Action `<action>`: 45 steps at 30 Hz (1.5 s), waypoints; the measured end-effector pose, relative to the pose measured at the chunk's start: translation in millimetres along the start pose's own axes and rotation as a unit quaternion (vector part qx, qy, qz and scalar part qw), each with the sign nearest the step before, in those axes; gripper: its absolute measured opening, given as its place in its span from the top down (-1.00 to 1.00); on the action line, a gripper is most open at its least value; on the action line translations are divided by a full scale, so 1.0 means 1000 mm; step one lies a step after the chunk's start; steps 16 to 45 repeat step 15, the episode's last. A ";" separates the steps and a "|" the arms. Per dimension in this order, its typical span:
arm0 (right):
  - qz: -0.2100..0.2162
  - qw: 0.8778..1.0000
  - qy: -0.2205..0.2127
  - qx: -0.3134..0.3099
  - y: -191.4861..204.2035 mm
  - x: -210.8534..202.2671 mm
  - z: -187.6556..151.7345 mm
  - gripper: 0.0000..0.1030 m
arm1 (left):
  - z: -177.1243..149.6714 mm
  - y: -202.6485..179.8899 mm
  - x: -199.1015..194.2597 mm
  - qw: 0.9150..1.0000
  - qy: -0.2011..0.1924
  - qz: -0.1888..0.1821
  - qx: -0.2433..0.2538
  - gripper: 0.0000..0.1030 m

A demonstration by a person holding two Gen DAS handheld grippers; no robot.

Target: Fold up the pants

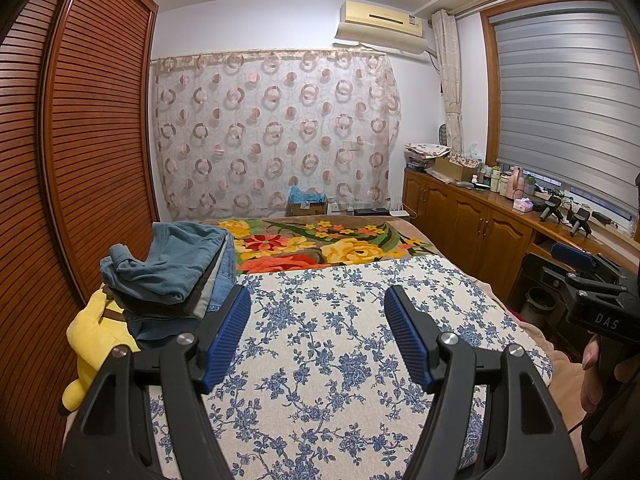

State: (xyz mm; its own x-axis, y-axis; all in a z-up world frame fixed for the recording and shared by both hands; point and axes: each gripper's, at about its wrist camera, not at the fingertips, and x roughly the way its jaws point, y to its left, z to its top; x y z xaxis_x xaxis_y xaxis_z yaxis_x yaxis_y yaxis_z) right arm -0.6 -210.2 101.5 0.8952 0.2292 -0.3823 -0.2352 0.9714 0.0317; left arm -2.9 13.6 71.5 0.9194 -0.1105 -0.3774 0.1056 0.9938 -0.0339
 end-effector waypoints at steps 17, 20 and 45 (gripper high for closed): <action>0.000 1.000 0.001 0.000 0.000 0.000 0.000 -0.73 | -0.003 0.004 -0.001 1.000 0.000 -0.001 0.000 -0.36; 0.000 1.000 0.001 0.000 0.000 0.000 0.000 -0.73 | -0.003 0.004 -0.001 1.000 0.000 -0.001 0.000 -0.36; 0.000 1.000 0.001 0.000 0.000 0.000 0.000 -0.73 | -0.003 0.004 -0.001 1.000 0.000 -0.001 0.000 -0.36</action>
